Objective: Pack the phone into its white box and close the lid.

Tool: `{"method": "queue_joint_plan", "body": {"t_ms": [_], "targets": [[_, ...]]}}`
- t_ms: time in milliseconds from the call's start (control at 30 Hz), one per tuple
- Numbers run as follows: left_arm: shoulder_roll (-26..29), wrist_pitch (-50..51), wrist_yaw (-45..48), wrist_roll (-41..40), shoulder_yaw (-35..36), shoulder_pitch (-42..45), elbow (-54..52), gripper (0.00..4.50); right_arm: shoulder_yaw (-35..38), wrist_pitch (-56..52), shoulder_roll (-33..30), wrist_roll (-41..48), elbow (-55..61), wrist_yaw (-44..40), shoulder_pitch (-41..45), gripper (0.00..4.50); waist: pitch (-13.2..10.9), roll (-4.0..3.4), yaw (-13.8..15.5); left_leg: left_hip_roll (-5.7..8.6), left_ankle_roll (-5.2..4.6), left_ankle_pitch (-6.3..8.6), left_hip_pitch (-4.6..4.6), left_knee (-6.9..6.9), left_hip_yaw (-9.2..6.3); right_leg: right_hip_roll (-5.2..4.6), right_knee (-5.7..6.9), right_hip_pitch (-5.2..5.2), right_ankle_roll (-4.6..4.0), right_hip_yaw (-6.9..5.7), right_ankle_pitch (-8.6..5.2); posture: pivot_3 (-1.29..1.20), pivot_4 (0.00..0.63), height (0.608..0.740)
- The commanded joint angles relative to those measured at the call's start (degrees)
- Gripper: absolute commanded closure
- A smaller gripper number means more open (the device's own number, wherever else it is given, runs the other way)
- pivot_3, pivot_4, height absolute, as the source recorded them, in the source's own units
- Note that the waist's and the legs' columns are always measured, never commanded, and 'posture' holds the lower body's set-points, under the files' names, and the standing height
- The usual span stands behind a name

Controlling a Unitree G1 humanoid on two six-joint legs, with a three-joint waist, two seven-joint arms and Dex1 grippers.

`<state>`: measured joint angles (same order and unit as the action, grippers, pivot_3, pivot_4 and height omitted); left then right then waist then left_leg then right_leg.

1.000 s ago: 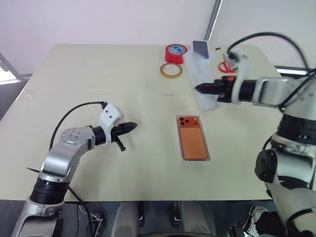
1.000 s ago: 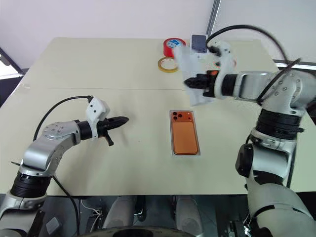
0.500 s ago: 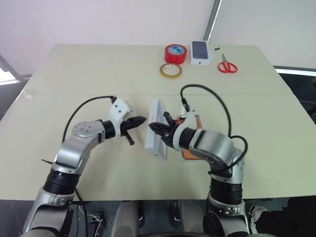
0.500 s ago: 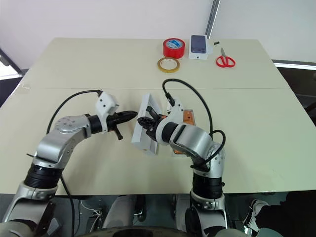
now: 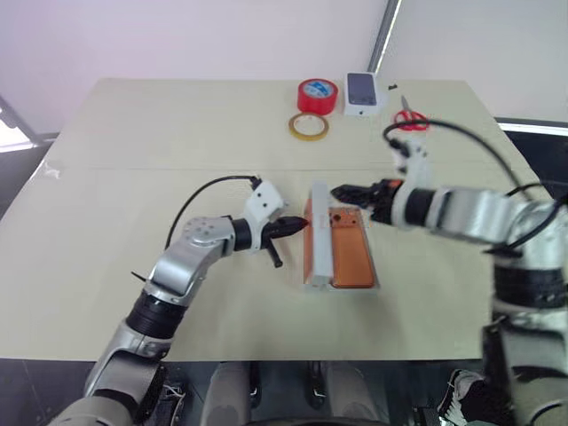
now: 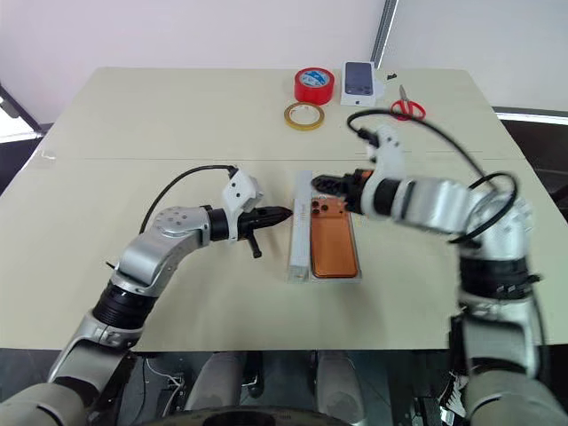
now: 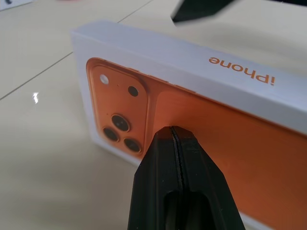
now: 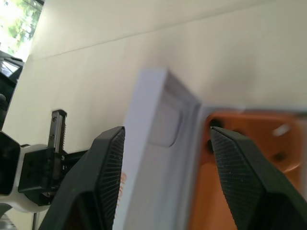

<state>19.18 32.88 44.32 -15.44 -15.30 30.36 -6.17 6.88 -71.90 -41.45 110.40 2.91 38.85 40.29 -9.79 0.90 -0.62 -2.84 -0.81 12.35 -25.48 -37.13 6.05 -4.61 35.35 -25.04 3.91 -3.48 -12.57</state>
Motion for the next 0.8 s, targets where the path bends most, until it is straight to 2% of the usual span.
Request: {"method": "queue_joint_plan", "body": {"t_ms": [33,133,267,467,633,800], "targets": [[-2.6,0.6,-0.3,0.5,-2.6,2.2,0.1,4.5,-1.8,-3.5,-5.2,-9.1,-1.2,-11.3,3.1,1.52,0.0,0.0,0.0,0.0,0.0,0.0,0.0,0.0,0.0,0.02,0.0,0.0,0.01,0.0,0.0,0.0,0.15,0.74],[-5.2,0.8,-1.4,2.3,-5.2,3.3,2.3,4.5,-6.8,-3.0,-11.4,-25.2,3.5,-26.2,3.5,2.39,0.0,-0.01,0.1,0.03,-0.01,0.0,-0.02,-0.07,0.02,0.0,0.02,-0.01,0.02,0.0,0.01,0.0,0.15,0.74],[-7.7,1.8,-2.7,2.1,-4.7,4.5,3.2,4.5,-15.2,4.4,-18.9,-44.1,10.5,-45.2,1.4,4.42,0.0,-0.01,0.1,0.04,-0.02,0.01,-0.1,-0.16,0.05,-0.04,0.02,-0.07,0.01,0.05,0.0,0.0,0.15,0.74],[-5.3,3.4,-3.6,0.7,0.1,4.1,0.4,4.5,-22.4,18.6,-25.7,-66.3,16.4,-63.7,-4.0,4.42,0.0,0.0,0.0,0.03,-0.02,0.02,-0.11,-0.14,0.04,-0.03,0.03,-0.13,0.02,0.04,0.0,0.0,0.15,0.74],[1.7,5.7,-1.4,0.9,1.7,2.3,-3.2,4.5,-25.2,23.2,-26.1,-78.0,15.9,-70.3,-7.5,4.42,0.0,0.0,0.0,0.02,-0.02,0.02,-0.07,-0.14,0.07,-0.02,0.07,-0.15,0.01,0.04,0.0,0.0,0.15,0.74],[7.2,7.5,2.5,1.2,-2.0,0.1,-5.2,4.5,-25.0,25.0,-24.3,-83.8,16.3,-75.5,-9.9,4.42,0.0,0.0,0.3,0.03,-0.01,0.02,-0.09,-0.17,0.1,-0.09,0.06,-0.15,0.0,0.03,-0.01,0.0,0.15,0.74]]}}
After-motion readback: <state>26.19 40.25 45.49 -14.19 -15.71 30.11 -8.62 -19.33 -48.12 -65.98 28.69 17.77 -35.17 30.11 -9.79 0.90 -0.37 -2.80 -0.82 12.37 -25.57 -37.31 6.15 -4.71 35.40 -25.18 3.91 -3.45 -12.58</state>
